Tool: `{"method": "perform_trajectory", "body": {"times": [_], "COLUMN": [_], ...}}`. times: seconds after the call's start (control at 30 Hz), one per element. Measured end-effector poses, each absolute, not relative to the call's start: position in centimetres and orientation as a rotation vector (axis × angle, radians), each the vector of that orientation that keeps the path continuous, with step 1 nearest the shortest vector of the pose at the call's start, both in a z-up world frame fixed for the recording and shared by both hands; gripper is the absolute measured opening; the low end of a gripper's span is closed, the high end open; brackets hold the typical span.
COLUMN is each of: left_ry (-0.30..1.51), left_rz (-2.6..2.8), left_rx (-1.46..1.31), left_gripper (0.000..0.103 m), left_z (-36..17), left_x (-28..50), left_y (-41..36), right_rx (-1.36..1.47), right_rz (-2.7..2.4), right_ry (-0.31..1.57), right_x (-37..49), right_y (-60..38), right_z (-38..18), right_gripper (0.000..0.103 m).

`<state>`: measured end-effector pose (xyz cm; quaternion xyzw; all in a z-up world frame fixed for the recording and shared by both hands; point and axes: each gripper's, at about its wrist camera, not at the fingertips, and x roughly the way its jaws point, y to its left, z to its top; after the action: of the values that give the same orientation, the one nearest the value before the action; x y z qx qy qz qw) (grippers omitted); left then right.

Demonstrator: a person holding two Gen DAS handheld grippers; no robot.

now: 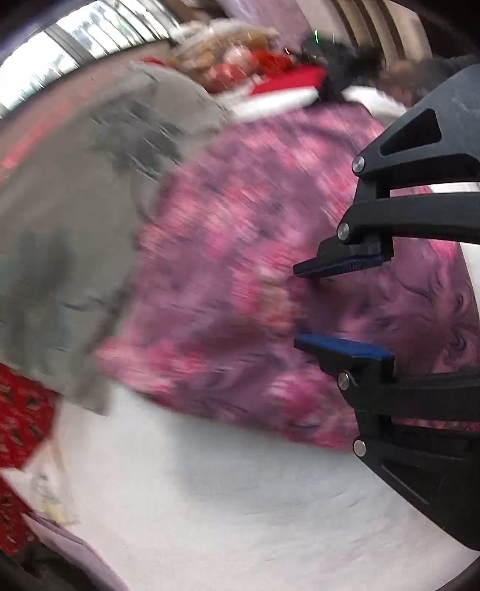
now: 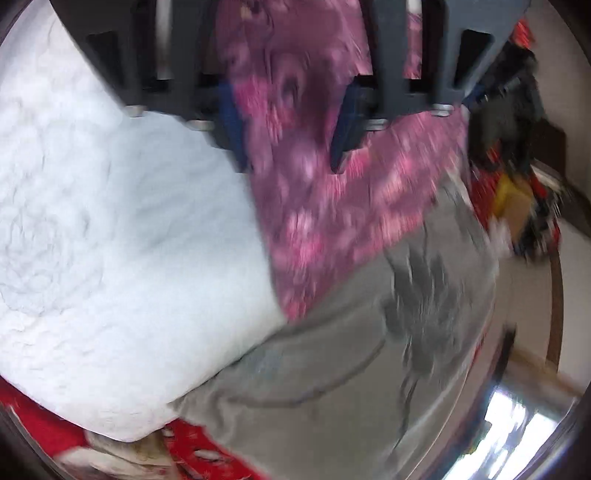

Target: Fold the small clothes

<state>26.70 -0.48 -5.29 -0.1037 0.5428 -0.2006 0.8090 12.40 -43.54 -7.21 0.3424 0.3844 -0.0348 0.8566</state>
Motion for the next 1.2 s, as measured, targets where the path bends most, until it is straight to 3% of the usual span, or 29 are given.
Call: {"method": "perform_trajectory", "body": {"times": [0.1,0.2,0.27,0.3,0.33,0.37,0.43,0.5,0.53,0.57,0.6,0.77,0.93,1.07,1.2], "left_ry": [1.134,1.17,1.189,1.193,1.197,1.202,1.209,1.197,1.197,1.201,1.209,1.226,1.242,1.161,1.116], "left_rz": [-0.412,-0.391,-0.389,-0.392,-0.398,-0.402,-0.41,-0.4,-0.393,-0.388,-0.384,-0.396,-0.398,-0.434,-0.413], "left_rx": [-0.277,-0.36,-0.403,-0.413,-0.436,-0.467,-0.524,-0.533,-0.527,-0.523,-0.518,-0.544,-0.573,-0.554,-0.487], "left_gripper": [0.029,0.029,0.029,0.029,0.029,0.031,0.034,0.034,0.034,0.034,0.035,0.035,0.035,0.035,0.051], "left_z": [-6.1,-6.0,-5.6,-5.5,-5.6,-5.8,-6.3,-6.5,-6.4,-6.3,-6.2,-6.8,-6.3,-3.3,-2.1], "left_x": [25.9,26.2,25.9,25.5,25.0,24.4,22.9,22.1,21.9,21.7,21.7,21.4,21.1,21.9,23.9], "left_y": [0.5,1.8,2.8,3.0,3.4,3.9,4.3,3.9,3.7,3.7,3.7,4.0,4.7,4.7,3.0], "right_rx": [0.68,0.646,0.724,0.791,0.846,0.892,0.926,0.964,0.968,0.961,0.944,0.835,0.785,0.754,0.717], "right_rz": [-0.128,-0.19,-0.178,-0.171,-0.166,-0.163,-0.201,-0.168,-0.143,-0.127,-0.095,-0.129,-0.209,-0.269,-0.166], "right_ry": [0.721,0.881,0.814,0.767,0.742,0.728,0.737,0.744,0.739,0.739,0.73,0.608,0.817,0.714,0.642], "right_x": [10.8,11.6,10.2,8.9,7.9,6.7,4.4,3.3,3.2,3.1,3.2,1.0,2.2,2.2,5.0], "right_y": [-43.0,-43.4,-43.8,-44.2,-44.5,-44.8,-45.2,-45.0,-44.7,-44.5,-44.3,-44.1,-44.0,-43.4,-41.4], "right_z": [-5.9,-7.9,-7.3,-7.0,-7.0,-7.3,-8.3,-9.5,-9.7,-9.4,-8.8,-4.9,-9.1,-5.5,-2.6], "right_gripper": [0.007,0.008,0.018,0.019,0.027,0.042,0.048,0.047,0.04,0.017,0.007,0.005,0.006,0.014,0.016]}}
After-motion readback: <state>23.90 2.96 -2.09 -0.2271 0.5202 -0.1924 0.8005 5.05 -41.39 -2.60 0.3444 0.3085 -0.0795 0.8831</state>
